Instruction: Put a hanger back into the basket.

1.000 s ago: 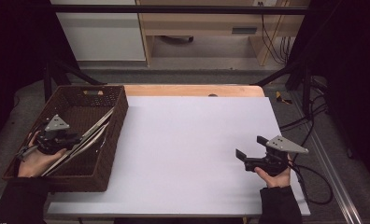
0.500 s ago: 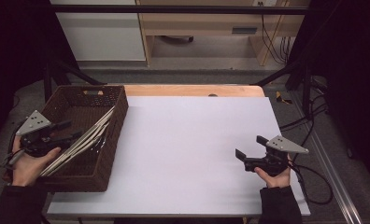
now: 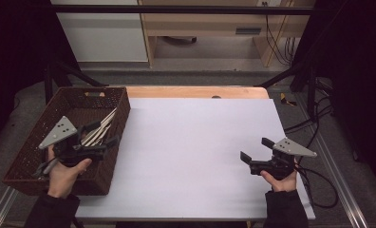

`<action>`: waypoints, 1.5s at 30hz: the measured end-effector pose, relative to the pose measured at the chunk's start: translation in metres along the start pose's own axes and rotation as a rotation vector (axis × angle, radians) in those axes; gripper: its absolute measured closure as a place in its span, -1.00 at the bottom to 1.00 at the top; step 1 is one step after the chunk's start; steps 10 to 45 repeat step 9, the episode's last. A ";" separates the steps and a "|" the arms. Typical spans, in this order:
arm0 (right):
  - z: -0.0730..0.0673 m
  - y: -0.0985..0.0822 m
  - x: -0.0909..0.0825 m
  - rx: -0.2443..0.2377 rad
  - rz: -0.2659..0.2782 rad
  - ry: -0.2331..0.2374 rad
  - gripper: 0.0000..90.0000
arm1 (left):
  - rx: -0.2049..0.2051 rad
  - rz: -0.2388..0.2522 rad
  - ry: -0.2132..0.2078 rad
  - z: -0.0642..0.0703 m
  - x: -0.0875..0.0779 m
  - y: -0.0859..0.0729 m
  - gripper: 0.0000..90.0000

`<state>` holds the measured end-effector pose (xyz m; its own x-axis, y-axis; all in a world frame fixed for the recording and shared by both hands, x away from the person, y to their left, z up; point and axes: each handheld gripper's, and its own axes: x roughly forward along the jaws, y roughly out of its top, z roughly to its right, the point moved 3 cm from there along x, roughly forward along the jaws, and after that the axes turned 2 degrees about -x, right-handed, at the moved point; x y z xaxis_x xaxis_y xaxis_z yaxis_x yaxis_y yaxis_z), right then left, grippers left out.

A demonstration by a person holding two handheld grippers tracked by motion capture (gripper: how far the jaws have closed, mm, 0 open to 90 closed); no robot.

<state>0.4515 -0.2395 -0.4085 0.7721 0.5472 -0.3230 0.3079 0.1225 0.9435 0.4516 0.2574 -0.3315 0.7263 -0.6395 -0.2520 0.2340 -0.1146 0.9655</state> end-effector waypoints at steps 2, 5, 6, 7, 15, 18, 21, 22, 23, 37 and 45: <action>0.000 0.000 -0.001 -0.002 0.003 0.003 -0.96 | -0.014 -0.001 -0.006 0.006 0.006 -0.002 -0.79; 0.000 0.000 -0.001 0.000 0.008 0.004 -0.96 | -0.033 0.006 -0.006 0.014 0.015 -0.007 -0.85; 0.000 0.001 -0.002 0.002 0.007 0.007 -0.96 | -0.044 0.003 -0.011 0.016 0.019 -0.010 -0.85; 0.000 0.001 -0.002 0.003 0.008 0.010 -0.96 | -0.048 0.004 -0.014 0.018 0.022 -0.012 -0.85; 0.000 0.001 -0.002 0.005 0.009 0.013 -0.96 | -0.050 0.006 -0.017 0.020 0.026 -0.016 -0.86; 0.000 0.001 -0.002 0.005 0.009 0.013 -0.96 | -0.050 0.006 -0.017 0.020 0.026 -0.016 -0.86; 0.000 0.001 -0.002 0.005 0.009 0.013 -0.96 | -0.050 0.006 -0.017 0.020 0.026 -0.016 -0.86; 0.000 0.001 -0.002 0.005 0.009 0.013 -0.96 | -0.050 0.006 -0.017 0.020 0.026 -0.016 -0.86; 0.000 0.001 -0.002 0.005 0.009 0.013 -0.96 | -0.050 0.006 -0.017 0.020 0.026 -0.016 -0.86; 0.000 0.001 -0.002 0.005 0.009 0.013 -0.96 | -0.050 0.006 -0.017 0.020 0.026 -0.016 -0.86; 0.000 0.001 -0.002 0.005 0.009 0.013 -0.96 | -0.050 0.006 -0.017 0.020 0.026 -0.016 -0.86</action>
